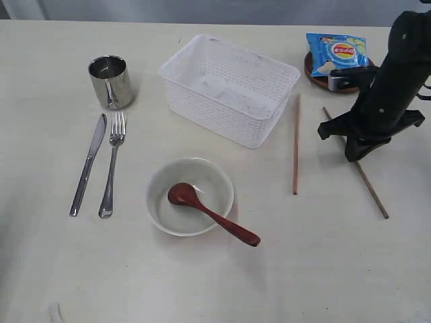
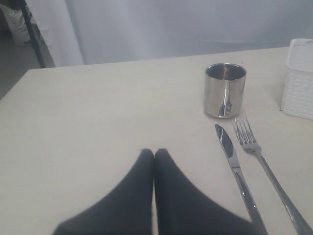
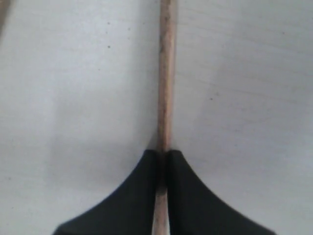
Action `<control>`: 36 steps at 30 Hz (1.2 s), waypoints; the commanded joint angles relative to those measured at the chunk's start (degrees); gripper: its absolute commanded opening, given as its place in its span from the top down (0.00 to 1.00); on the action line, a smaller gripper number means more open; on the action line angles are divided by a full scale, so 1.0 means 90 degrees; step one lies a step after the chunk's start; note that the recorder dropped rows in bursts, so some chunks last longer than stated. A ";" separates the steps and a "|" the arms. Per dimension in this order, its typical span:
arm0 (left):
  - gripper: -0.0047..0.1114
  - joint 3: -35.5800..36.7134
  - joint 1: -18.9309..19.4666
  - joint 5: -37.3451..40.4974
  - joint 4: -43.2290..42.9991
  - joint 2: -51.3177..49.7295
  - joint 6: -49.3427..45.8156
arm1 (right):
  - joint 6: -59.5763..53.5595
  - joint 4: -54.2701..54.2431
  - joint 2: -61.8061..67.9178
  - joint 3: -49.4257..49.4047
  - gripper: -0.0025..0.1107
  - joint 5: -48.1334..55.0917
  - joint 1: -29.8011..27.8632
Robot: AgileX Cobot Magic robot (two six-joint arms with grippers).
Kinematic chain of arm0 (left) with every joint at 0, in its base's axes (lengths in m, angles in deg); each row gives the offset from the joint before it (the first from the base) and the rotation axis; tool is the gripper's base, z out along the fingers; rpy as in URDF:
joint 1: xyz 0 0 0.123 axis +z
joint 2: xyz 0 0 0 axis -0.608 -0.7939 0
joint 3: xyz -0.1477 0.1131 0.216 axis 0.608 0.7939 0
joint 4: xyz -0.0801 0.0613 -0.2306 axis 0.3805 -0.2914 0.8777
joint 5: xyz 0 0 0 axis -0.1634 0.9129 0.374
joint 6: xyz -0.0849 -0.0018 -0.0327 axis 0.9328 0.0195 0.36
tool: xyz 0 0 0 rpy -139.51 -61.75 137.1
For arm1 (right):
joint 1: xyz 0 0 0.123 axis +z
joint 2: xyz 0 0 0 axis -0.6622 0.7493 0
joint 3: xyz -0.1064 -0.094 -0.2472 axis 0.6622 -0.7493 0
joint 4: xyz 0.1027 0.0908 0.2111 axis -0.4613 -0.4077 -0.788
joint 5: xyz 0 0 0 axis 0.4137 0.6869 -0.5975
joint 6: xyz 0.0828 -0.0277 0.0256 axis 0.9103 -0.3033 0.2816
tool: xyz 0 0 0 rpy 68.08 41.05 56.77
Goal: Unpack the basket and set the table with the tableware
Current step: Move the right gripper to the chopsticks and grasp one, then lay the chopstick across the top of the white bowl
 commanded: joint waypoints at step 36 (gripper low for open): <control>0.96 0.0015 -0.0033 -0.0003 0.0010 0.0012 0.0015 | -0.2862 0.0496 -0.0961 0.1791 0.98 0.1756 0.4652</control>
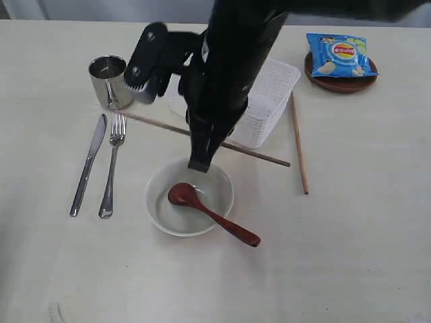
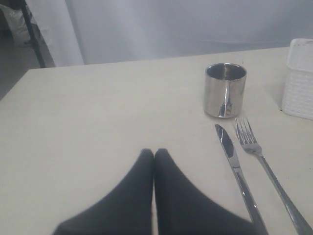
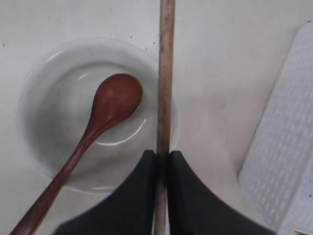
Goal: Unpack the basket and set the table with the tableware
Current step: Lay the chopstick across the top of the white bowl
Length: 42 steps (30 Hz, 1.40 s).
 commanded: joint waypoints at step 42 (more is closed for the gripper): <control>0.96 0.0015 -0.0033 -0.0003 -0.0004 0.0012 0.0015 | -0.0121 0.0549 0.1365 0.0291 0.98 0.0503 0.0893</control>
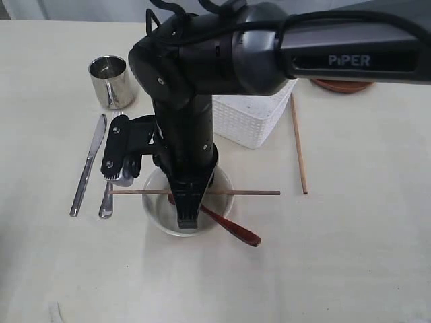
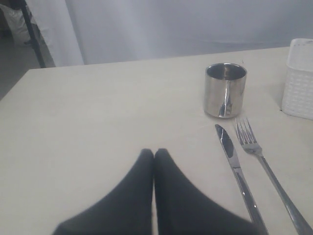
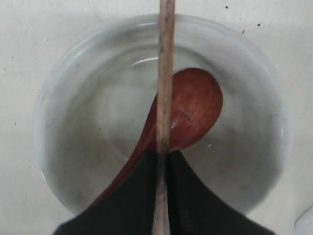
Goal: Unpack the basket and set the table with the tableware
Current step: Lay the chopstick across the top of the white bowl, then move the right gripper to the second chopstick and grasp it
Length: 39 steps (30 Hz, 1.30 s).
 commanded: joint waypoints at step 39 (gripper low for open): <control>0.96 0.0015 -0.0033 -0.0003 -0.0004 0.0012 0.0015 | 0.5607 0.1027 -0.1866 -0.1159 0.64 -0.1066 -0.3329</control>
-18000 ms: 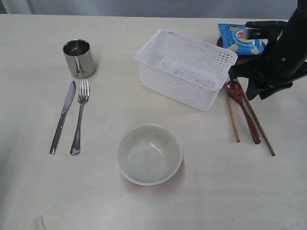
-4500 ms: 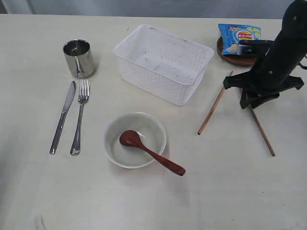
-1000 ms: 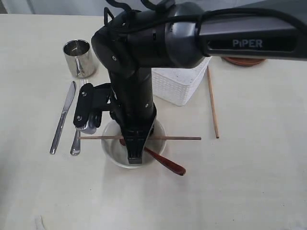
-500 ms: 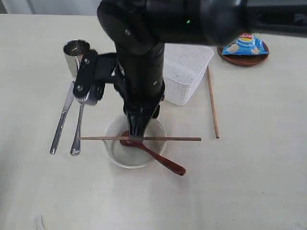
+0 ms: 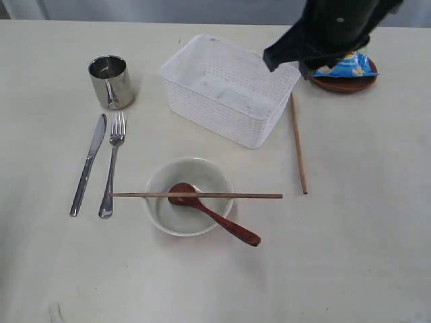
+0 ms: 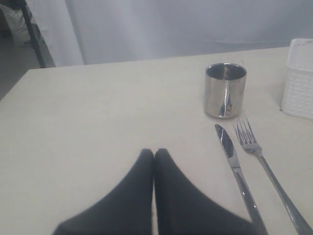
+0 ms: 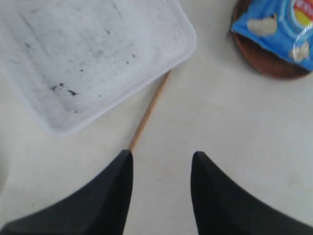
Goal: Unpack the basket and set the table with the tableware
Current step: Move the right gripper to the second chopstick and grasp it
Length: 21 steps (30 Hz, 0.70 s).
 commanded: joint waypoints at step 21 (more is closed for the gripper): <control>0.96 0.0015 -0.0033 -0.0003 -0.0017 0.0012 0.0015 | 0.0610 -0.1126 0.1297 -0.1884 0.64 -0.2503 -0.0718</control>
